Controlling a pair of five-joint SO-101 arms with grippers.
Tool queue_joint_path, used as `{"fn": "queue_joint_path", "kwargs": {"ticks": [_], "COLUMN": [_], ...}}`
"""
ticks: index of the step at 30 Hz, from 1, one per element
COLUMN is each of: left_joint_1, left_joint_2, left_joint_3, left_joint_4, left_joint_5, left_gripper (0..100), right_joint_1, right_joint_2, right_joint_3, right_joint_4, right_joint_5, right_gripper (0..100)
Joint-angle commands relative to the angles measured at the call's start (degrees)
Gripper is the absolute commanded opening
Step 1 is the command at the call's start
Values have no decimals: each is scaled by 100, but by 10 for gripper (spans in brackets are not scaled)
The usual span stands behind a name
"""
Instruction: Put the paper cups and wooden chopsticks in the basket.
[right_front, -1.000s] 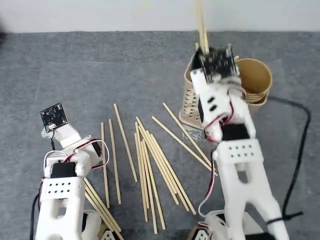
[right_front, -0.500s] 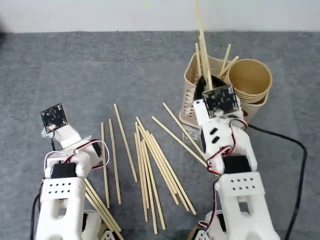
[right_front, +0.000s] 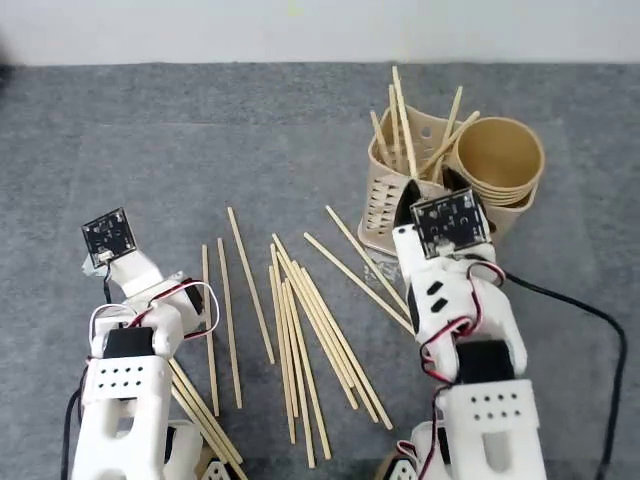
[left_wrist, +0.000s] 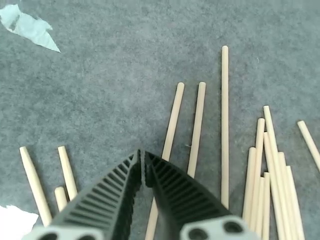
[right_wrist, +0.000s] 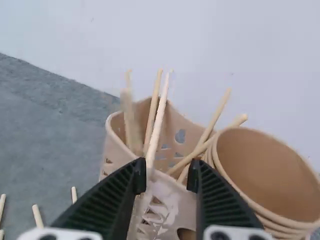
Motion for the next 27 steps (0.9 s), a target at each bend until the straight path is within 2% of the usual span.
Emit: {"fn": "queue_joint_path", "kwargs": {"ticks": [1, 13, 16, 23, 27], "left_joint_1": [44, 44, 44, 44, 44], "left_joint_2": [-141, -141, -141, -141, -141], "left_joint_3": [-48, -40, -40, -40, -40], "left_joint_4": [-132, -123, -123, -123, -123], "left_joint_5": [0, 0, 0, 0, 0], "left_gripper": [12, 12, 12, 12, 12], "right_joint_1": [31, 31, -207, -813, -822], "right_joint_2": [-549, -2009, -2176, -1710, -971], "right_joint_3": [-62, -62, -70, -580, -932], "right_joint_4": [400, 1815, 1895, 1912, 1903], "right_joint_5": [-18, -44, -185, -791, -932], "right_gripper": [154, 151, 151, 151, 151]}}
